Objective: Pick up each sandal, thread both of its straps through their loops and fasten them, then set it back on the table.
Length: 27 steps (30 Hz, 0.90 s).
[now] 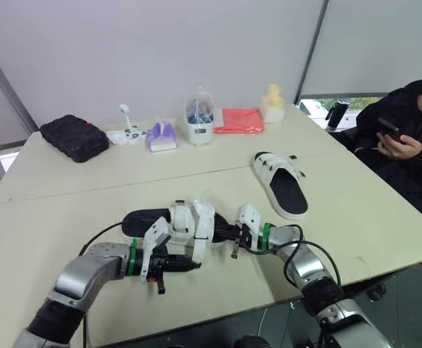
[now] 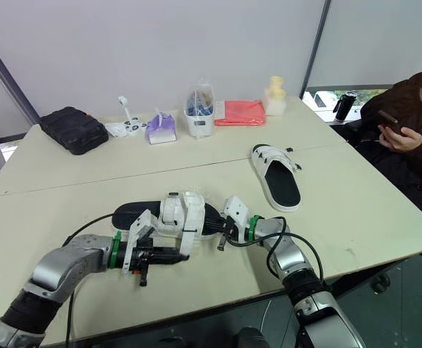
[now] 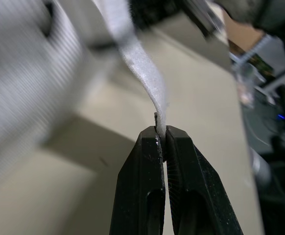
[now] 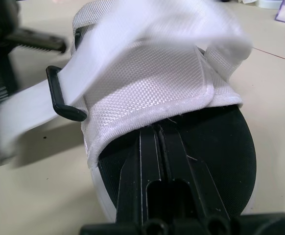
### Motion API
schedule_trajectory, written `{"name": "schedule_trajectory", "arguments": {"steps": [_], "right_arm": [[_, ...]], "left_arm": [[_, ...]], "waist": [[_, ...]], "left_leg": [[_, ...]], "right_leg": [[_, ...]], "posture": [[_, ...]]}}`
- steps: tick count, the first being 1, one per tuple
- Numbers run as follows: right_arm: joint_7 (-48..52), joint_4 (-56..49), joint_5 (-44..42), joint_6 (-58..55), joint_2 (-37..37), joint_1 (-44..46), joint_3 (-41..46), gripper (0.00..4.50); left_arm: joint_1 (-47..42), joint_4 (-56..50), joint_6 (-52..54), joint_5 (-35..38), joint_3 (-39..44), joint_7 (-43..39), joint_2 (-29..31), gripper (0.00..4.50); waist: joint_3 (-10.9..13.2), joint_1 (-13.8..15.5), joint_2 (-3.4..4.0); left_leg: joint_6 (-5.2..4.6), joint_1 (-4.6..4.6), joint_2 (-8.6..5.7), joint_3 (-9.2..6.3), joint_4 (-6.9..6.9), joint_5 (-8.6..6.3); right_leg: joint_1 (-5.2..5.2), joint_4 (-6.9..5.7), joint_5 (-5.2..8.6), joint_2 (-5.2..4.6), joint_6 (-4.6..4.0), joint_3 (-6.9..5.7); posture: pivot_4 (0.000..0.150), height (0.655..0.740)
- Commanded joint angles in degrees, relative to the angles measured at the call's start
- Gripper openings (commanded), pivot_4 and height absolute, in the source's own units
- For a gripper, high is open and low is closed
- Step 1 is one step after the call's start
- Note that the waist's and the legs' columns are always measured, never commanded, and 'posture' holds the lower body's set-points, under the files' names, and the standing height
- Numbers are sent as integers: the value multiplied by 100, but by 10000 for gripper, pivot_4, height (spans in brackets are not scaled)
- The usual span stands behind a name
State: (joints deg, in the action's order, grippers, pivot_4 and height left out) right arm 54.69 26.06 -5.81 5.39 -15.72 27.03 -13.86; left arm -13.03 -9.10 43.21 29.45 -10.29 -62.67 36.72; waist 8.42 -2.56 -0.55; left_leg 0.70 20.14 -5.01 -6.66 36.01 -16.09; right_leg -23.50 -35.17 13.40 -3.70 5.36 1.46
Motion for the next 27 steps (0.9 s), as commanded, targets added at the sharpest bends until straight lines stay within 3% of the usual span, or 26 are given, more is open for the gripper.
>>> {"name": "schedule_trajectory", "arguments": {"steps": [1, 7, 10, 16, 18, 27], "right_arm": [[4, 437, 367, -280, -33, -236, -315, 0], [31, 491, 366, -268, -51, -179, -311, 0], [54, 504, 375, -255, -62, -181, -326, 0], [59, 565, 378, -239, -26, -137, -331, 0], [53, 597, 379, -230, -4, -112, -335, 0], [3, 603, 385, -202, 23, -136, -340, 0]], "left_arm": [[123, -409, 206, 345, 107, -298, 238, 723], [396, -962, 568, 854, 232, -500, 599, 723], [425, -1473, 1057, 1654, 607, -583, 732, 723], [-150, -1163, 1393, 1962, 912, 226, 161, 723], [-570, -710, 1506, 2030, 1071, 733, -299, 723], [-1914, 1114, 2267, 2308, 1640, 1822, -1381, 723]], "waist": [[0, 1, 1], [1, 1, 1], [1, -7, 0], [1, 0, 0], [2, 23, 3], [0, 1, -8]], "left_leg": [[0, 0, 0, 0, 0, 0], [0, 0, 2, 0, 0, 0], [-1, 3, 3, 0, -2, -1], [6, 2, 5, 0, 0, -7], [6, -1, 5, 0, 1, -7], [9, -11, 6, -1, 9, -5]], "right_leg": [[1, 0, 2, 0, -4, 0], [1, 0, 10, 0, -18, 0], [-3, 0, 11, 0, -18, 0], [-4, -1, 7, 4, -11, -2], [0, -1, 6, 4, -11, -2], [8, -5, 5, 11, -9, -4]], "posture": [[1500, 7400], [1500, 7400], [1500, 7400], [1500, 7400], [1500, 7400], [1500, 7400]]}}
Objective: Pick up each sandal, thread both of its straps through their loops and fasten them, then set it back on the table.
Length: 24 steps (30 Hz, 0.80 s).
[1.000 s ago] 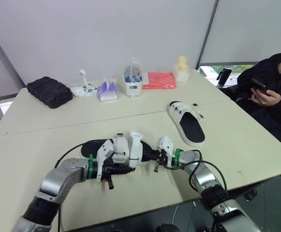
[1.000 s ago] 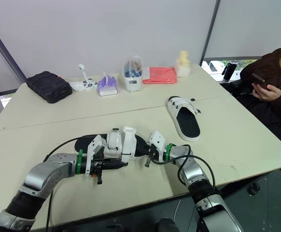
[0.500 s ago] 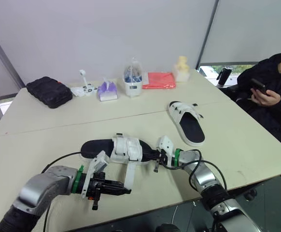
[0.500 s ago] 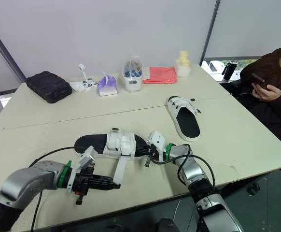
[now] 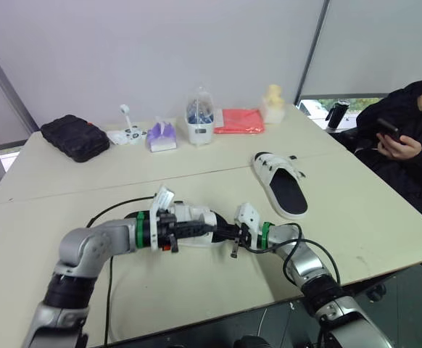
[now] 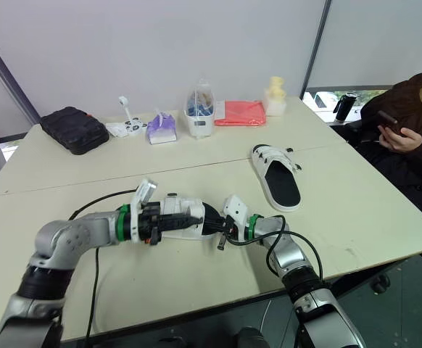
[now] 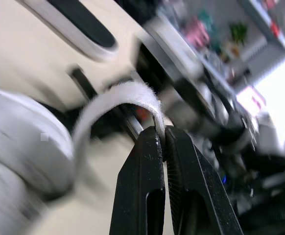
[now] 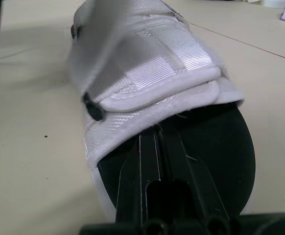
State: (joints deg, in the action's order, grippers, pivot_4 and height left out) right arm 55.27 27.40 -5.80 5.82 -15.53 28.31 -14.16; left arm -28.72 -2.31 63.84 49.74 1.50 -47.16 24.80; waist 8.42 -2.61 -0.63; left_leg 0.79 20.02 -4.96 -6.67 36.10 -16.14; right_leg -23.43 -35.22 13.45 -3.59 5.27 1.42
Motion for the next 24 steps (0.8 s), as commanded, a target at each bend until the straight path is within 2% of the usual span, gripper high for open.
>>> {"name": "schedule_trajectory", "arguments": {"steps": [1, 2, 5, 12, 14, 20, 24], "right_arm": [[-64, 457, 382, -246, 2, -275, -304, 0], [-70, 450, 380, -248, 0, -282, -301, 0], [-86, 428, 386, -242, -7, -309, -311, 0], [-121, 391, 385, -259, -17, -323, -304, 0], [-118, 381, 380, -266, -24, -328, -303, 0], [-98, 397, 371, -267, -31, -325, -298, 0], [-99, 507, 381, -237, 26, -235, -311, 0]], "left_arm": [[-440, 612, 283, 306, 532, 362, -267, 723], [-501, 718, 344, 317, 584, 422, -319, 723], [-572, 979, 388, 206, 611, 583, -449, 10014], [-747, 645, 186, 175, 636, 310, -234, 44535], [-907, 532, -119, 12, 611, 206, -94, 44535], [-1225, 563, -1649, -1157, -8, -297, 395, 44535], [-1631, 1702, -2934, -2264, -634, -715, 495, 44535]], "waist": [[-1, 10, 0], [-1, 8, 0], [-3, 12, -3], [-3, 9, -2], [-2, 11, -3], [-3, 11, -2], [-2, 10, -2]], "left_leg": [[0, -1, 0, 0, 0, 0], [1, -1, 0, -1, 1, 1], [6, -3, -1, -1, 2, 4], [13, -5, -1, -2, -1, 6], [15, -5, -1, -2, -1, 7], [24, -7, -1, -1, -5, 8], [27, -7, -1, -2, -5, 9]], "right_leg": [[0, -2, 0, 0, 0, 0], [0, -3, 0, 0, 0, -2], [3, -5, -1, -1, 0, -1], [4, -6, -1, -1, 0, 0], [4, -6, -1, -1, 0, 0], [4, -3, -1, -1, -1, 1], [5, -4, -2, 0, -3, 0]], "posture": [[1500, 7400], [1500, 7400], [1500, 7400], [1500, 7400], [1500, 7400], [1500, 7400], [1500, 7400]]}}
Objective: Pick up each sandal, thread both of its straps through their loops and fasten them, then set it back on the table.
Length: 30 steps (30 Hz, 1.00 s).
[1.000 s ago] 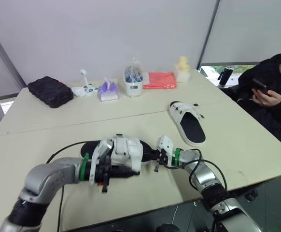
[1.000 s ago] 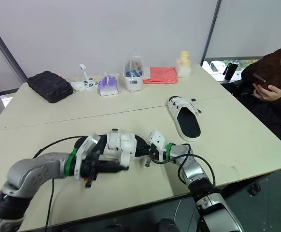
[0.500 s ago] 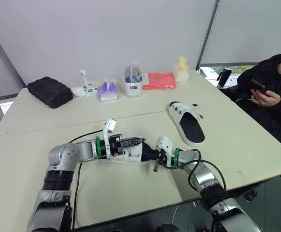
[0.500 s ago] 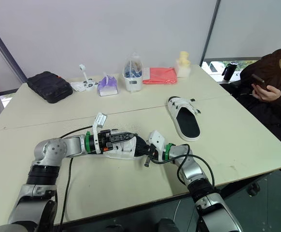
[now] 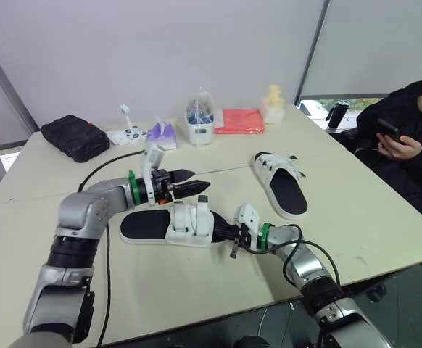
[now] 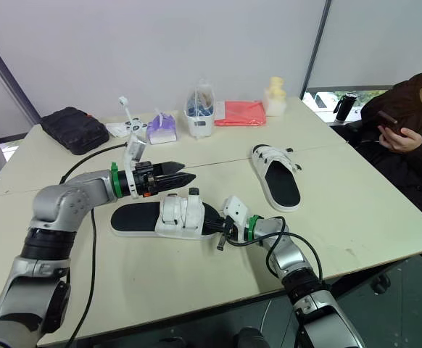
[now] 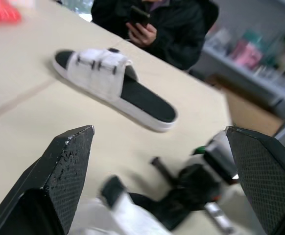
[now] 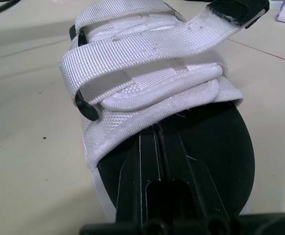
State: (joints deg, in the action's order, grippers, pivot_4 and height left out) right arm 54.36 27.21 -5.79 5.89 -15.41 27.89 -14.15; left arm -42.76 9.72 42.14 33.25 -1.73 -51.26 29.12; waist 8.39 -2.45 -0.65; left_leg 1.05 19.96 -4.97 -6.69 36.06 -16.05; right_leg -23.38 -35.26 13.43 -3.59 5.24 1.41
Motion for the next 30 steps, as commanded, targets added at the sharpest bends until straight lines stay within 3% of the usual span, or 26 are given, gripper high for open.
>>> {"name": "schedule_trajectory", "arguments": {"steps": [1, 13, 15, 17, 23, 30], "right_arm": [[-2, 542, 381, -238, 15, -183, -313, 0], [-47, 478, 375, -250, 27, -251, -299, 0], [-69, 450, 373, -261, 13, -277, -284, 0], [-80, 434, 371, -267, 3, -291, -277, 0], [-101, 425, 370, -269, 1, -298, -273, 0], [-115, 436, 372, -262, 17, -300, -281, 0]], "left_arm": [[-264, 706, -943, -766, -453, -450, 21, 44535], [-790, 2207, -1425, -1373, -773, -1404, -512, 44535], [-824, 2279, -1401, -1395, -745, -1502, -562, 39324], [-838, 2308, -1361, -1406, -719, -1577, -587, 31181], [-806, 2232, -1258, -1445, -727, -1729, -576, 419], [-1102, 1974, -858, -885, -39, -1602, -610, 419]], "waist": [[0, -9, 0], [0, -15, -2], [0, -19, -2], [0, -17, -2], [0, -13, -2], [0, -11, -2]], "left_leg": [[0, 0, 0, 1, 0, 0], [-3, 3, 0, 2, 2, 0], [-3, 4, 1, 2, 1, 0], [-3, 4, 2, 1, 1, 0], [-3, 4, 1, 0, 2, 0], [-3, 5, 1, -2, 3, 0]], "right_leg": [[-1, 0, 0, 0, 0, 0], [-4, -4, -1, 1, 1, -3], [-6, -5, -1, 2, 1, -3], [-8, -8, -1, 2, 1, -3], [-7, -10, -1, 2, 1, -2], [-8, -11, -1, 2, 1, -2]], "posture": [[1500, 7400], [1500, 7400], [1500, 7400], [1500, 7400], [1500, 7400], [1500, 7400]]}}
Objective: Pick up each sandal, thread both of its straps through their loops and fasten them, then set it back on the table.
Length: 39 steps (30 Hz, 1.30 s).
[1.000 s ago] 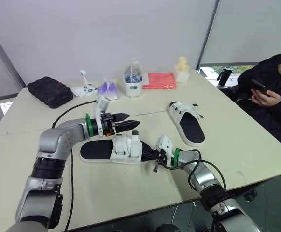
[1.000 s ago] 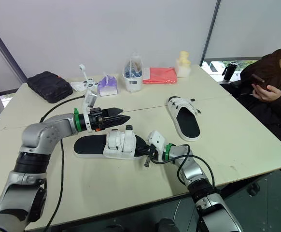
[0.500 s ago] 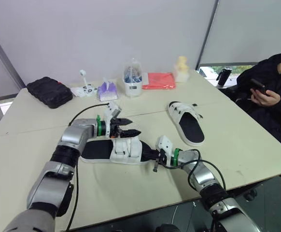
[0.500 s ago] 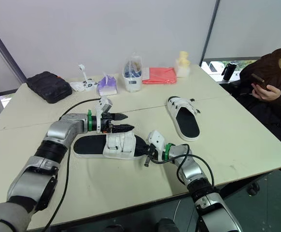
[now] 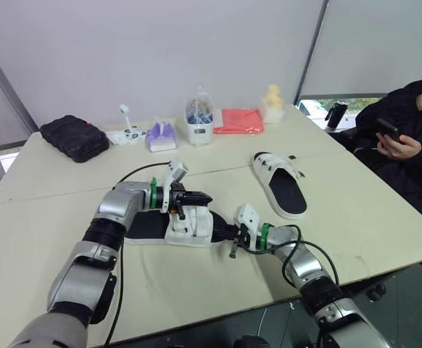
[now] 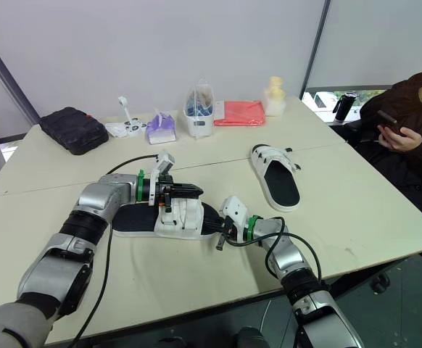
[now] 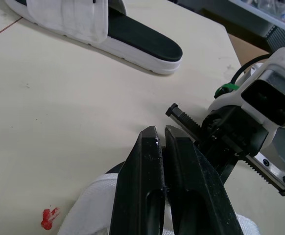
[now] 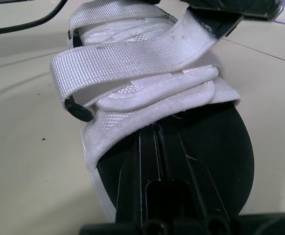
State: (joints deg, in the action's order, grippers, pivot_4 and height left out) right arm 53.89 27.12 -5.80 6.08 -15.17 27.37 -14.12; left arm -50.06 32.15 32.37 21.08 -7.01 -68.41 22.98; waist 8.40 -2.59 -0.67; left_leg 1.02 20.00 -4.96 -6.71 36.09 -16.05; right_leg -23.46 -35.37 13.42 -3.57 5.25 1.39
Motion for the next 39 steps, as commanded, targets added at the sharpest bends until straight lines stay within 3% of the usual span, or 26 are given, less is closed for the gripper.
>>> {"name": "schedule_trajectory", "arguments": {"steps": [1, 9, 18, 24, 27, 34, 38, 39], "right_arm": [[-65, 458, 376, -275, -5, -245, -286, 0], [-50, 477, 375, -273, 3, -231, -309, 0], [-94, 313, 362, -312, -4, -364, -324, 0], [-140, 238, 340, -343, -19, -401, -325, 0], [-137, 197, 334, -356, -39, -424, -323, 0], [-152, 78, 303, -419, -69, -447, -275, 0], [-147, 29, 299, -445, -82, -468, -274, 0], [-122, 30, 292, -441, -94, -473, -274, 0]], "left_arm": [[-458, -234, 149, 400, 621, 207, -26, 419], [-613, 320, -384, -25, 484, 395, -128, 419], [-710, 2316, -2637, -2193, -991, 780, -129, 419], [-836, 2744, -2891, -2035, -699, 658, -372, 419], [-920, 2842, -2833, -1908, -520, 602, -430, 10049], [-983, 2164, -2165, -916, 691, 681, -343, 44911], [-882, 1656, -1899, -587, 1132, 913, -298, 44911], [-348, 595, -1022, -207, 1366, 895, 66, 44911]], "waist": [[1, 4, -2], [2, 7, 0], [-9, 11, -2], [-12, 15, -6], [-12, 12, -6], [-9, 5, -10], [-9, 9, -10], [-9, 11, -9]], "left_leg": [[0, 0, 0, 0, 1, 0], [1, 2, -2, -1, 3, 0], [1, -10, -4, -1, 2, 0], [-4, -37, -4, 1, -4, -2], [-4, -40, -4, 1, -3, -3], [-9, -9, -4, 1, 0, -5], [-8, 19, -3, 0, 6, -5], [-8, 19, -4, -1, 5, -5]], "right_leg": [[0, 0, 0, 0, 0, 0], [-1, -1, 0, 0, 0, -2], [12, -1, 0, -2, 1, -5], [40, 1, 6, -2, 9, -4], [43, 1, 5, -2, 8, -4], [8, -4, 5, -1, 8, -5], [-20, -13, 3, -2, 7, -5], [-20, -13, 3, -2, 7, -5]], "posture": [[1500, 7400], [1500, 7400], [1500, 7400], [1500, 7400], [1500, 7400], [1500, 7400], [1500, 7400], [1500, 7400]]}}
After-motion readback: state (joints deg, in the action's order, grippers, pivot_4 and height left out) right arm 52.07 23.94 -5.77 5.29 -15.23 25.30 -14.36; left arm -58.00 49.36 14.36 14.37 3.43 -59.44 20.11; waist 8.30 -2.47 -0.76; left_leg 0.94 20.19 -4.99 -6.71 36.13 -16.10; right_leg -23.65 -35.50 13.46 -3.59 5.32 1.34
